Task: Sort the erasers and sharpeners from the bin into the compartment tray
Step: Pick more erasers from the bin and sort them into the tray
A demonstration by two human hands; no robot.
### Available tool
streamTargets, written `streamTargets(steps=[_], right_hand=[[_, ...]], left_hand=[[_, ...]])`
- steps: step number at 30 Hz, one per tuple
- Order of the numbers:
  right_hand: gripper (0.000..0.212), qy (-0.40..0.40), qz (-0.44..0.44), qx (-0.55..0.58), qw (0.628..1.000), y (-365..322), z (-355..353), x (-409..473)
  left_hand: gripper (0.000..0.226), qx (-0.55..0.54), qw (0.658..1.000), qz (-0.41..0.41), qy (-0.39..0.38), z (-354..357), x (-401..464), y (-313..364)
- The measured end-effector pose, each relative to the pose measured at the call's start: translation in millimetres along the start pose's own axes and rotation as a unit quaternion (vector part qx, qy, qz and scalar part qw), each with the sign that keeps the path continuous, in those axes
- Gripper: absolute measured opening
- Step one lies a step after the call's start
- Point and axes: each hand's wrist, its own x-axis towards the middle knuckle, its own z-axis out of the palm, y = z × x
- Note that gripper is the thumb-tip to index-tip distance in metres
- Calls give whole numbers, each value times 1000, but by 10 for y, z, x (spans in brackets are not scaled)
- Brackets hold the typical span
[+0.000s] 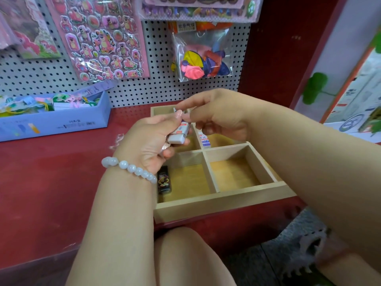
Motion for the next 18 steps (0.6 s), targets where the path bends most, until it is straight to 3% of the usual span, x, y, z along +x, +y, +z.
streamTargets(steps=[2,5,7,10,14,18], right_hand=[[23,6,19,66,998,10,-55,-17],[19,119,58,64,989,1,-226,-3],[9,202,108,-88,969,55,-335,35],[6,272,125,-321,898,197,-399,110],[3,243,137,-472,836,360,-297,172],[12,164,114,-538,819,449,-173,209]], left_hand=[[29,-23,999,-30,21,10,46,-11],[27,-92,990,-68,80,-52,132,-15],[24,-146,982,-73,92,-93,157,-7],[29,-188,976,-68,87,-123,155,-10],[30,-199,975,-52,83,-142,126,-12],[37,-215,971,-48,96,-141,104,11]])
